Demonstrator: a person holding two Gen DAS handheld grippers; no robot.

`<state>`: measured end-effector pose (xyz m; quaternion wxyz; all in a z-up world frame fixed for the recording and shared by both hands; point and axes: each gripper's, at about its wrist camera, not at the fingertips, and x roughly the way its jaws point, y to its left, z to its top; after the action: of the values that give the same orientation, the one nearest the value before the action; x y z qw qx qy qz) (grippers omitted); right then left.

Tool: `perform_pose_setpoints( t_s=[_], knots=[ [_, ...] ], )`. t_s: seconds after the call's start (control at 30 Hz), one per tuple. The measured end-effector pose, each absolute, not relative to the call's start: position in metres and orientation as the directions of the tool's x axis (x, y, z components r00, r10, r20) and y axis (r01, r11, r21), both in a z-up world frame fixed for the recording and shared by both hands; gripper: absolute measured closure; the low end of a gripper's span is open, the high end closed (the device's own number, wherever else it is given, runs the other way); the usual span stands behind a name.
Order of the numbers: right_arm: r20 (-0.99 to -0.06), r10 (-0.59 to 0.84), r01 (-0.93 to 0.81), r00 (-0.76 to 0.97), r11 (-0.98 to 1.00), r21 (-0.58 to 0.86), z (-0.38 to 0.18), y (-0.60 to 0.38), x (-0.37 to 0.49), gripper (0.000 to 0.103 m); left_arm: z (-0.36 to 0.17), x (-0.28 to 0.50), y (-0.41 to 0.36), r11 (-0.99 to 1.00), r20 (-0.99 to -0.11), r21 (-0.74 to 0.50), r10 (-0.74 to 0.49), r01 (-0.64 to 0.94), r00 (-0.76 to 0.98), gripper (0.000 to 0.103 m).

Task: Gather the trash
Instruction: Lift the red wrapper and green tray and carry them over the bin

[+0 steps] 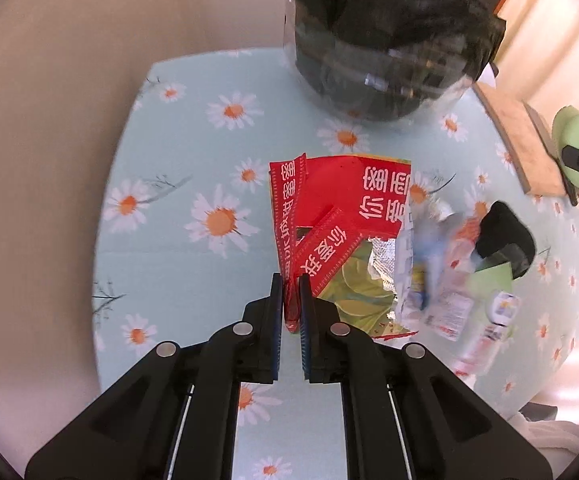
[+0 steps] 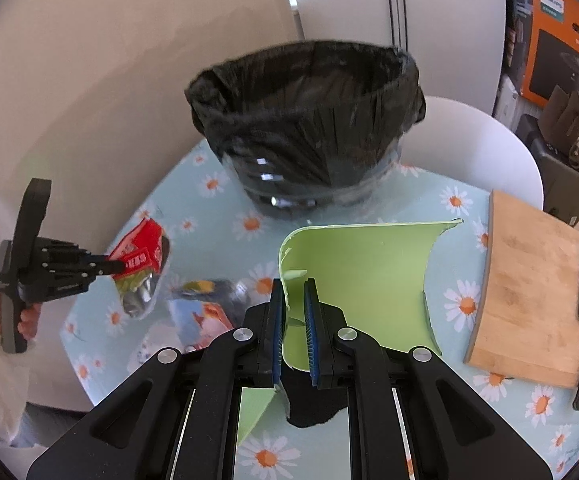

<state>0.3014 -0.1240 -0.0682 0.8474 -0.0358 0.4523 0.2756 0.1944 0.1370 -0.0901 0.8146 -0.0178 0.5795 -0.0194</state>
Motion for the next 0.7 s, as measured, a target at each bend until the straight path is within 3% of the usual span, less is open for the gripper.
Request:
perform_pose_setpoints(
  t_s=[0.7],
  knots=[
    [-0.628, 0.560, -0.573, 0.540, 0.792, 0.213, 0.014, -0.123, 0.323, 0.094, 0.038, 0.224, 0.119, 0.998, -0.850, 0.033, 0.001, 0.052, 0.527, 0.095]
  ],
)
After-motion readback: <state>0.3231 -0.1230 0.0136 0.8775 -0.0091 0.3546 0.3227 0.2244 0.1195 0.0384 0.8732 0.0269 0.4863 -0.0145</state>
